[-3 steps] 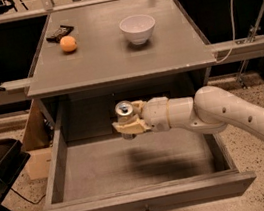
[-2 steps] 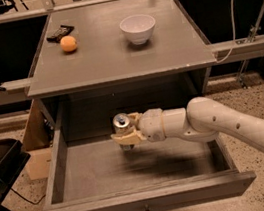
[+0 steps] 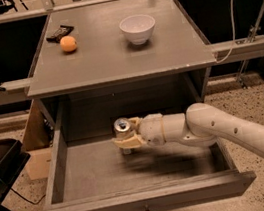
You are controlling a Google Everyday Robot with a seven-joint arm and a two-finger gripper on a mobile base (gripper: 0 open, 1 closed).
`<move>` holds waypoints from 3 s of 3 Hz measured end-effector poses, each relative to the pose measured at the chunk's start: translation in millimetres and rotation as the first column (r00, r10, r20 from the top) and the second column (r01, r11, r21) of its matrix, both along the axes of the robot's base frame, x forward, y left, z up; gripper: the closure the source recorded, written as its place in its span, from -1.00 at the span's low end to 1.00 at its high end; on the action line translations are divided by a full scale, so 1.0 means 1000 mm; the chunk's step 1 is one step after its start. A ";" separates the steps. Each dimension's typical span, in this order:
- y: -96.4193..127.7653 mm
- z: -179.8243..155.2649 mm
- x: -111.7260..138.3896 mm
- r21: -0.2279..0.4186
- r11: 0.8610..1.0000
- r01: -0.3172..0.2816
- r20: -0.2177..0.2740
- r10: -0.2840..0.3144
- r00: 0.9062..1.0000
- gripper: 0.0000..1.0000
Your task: Place redbull can into top drawer
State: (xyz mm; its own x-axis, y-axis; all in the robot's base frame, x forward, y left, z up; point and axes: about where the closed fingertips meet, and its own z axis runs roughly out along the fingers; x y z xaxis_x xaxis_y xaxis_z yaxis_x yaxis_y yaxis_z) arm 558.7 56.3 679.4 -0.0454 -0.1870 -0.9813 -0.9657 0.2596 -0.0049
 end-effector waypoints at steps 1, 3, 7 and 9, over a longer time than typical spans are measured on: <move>0.000 0.000 0.000 0.000 1.000 0.000 0.000 0.000 1.000 0.00; 0.000 0.000 0.000 0.000 1.000 0.000 0.000 0.000 1.000 -1.00; 0.010 0.092 -0.061 -0.119 0.984 -0.133 0.104 0.146 0.984 -1.00; -0.048 0.165 -0.110 -0.299 0.943 -0.146 0.171 0.204 0.964 -1.00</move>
Offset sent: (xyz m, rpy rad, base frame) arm 0.0000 0.0000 0.0000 0.0000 0.0000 0.0001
